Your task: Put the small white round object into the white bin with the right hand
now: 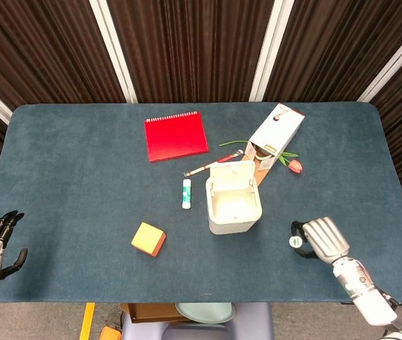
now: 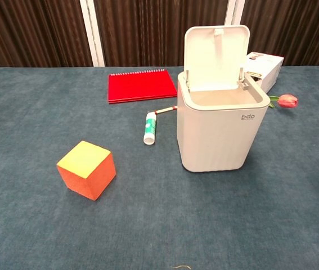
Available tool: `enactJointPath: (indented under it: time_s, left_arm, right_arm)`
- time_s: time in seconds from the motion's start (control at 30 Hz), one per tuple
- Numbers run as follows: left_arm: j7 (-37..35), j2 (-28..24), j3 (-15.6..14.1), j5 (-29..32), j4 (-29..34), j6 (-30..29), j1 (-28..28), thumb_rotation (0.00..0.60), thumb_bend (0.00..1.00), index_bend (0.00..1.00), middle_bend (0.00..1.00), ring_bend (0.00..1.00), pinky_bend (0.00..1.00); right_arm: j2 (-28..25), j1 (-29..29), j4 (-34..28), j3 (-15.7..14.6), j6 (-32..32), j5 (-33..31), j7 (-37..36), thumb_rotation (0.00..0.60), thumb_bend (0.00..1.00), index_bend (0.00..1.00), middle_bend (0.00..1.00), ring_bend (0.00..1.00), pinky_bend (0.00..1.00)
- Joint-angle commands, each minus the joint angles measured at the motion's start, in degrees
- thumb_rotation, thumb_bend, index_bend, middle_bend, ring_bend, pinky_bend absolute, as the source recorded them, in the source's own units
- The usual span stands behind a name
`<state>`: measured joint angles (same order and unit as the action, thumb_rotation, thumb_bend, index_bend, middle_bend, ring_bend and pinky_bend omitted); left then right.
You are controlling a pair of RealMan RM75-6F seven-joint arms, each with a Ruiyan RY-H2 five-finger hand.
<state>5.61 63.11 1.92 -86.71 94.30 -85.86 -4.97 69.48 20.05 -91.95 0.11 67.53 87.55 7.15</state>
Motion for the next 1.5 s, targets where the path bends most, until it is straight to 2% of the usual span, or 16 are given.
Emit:
enactJointPath:
  time_s: [0.03, 0.2, 0.3, 0.5, 0.8, 1.2, 1.5]
  left_arm:
    - [0.1, 0.0, 0.0, 0.1, 0.0, 0.1, 0.0, 0.6, 0.41, 0.14, 0.11, 0.17, 0.32]
    - [0.9, 0.1, -0.1, 0.1, 0.2, 0.3, -0.1, 0.6, 0.41, 0.14, 0.11, 0.17, 0.32]
    - [1.2, 0.2, -0.1, 0.1, 0.2, 0.5, -0.2, 0.6, 0.41, 0.14, 0.11, 0.17, 0.32]
    - [1.3, 0.1, -0.1, 0.4, 0.3, 0.7, -0.2, 0.6, 0.41, 0.14, 0.11, 0.17, 0.32]
    - [0.6, -0.2, 0.2, 0.9, 0.2, 0.3, 0.0, 0.6, 0.41, 0.14, 0.11, 0.17, 0.32]
    - [0.9, -0.2, 0.0, 0.7, 0.3, 0.7, -0.1, 0.6, 0.41, 0.14, 0.11, 0.17, 0.32]
    - [0.9, -0.1, 0.0, 0.6, 0.3, 0.6, -0.1, 0.6, 0.41, 0.14, 0.11, 0.17, 0.32]
  right_arm:
    - [-4.8, -1.3, -6.1, 2.2, 4.3, 0.1, 3.7, 0.6, 0.31, 0.7, 0.78, 0.89, 1.0]
    - [-8.1, -0.9, -11.3, 4.2, 5.0, -1.5, 5.8, 0.6, 0.31, 0.7, 0.78, 0.89, 1.0]
    - [-8.3, 0.5, -12.1, 5.5, 3.4, -2.8, 6.6, 0.6, 0.31, 0.7, 0.78, 0.89, 1.0]
    - [-5.9, 5.4, -10.9, 8.8, -1.8, -6.7, 8.1, 0.6, 0.31, 0.7, 0.78, 0.89, 1.0]
    - [-1.2, 10.9, -7.9, 12.5, -5.1, -10.4, 8.8, 0.6, 0.31, 0.7, 0.78, 0.89, 1.0]
    - [5.0, 16.8, -2.9, 14.7, -8.7, -13.1, 8.1, 0.6, 0.31, 0.7, 0.78, 0.89, 1.0]
    - [8.7, 19.3, -0.8, 14.8, -9.3, -14.1, 7.9, 0.6, 0.31, 0.7, 0.78, 0.89, 1.0]
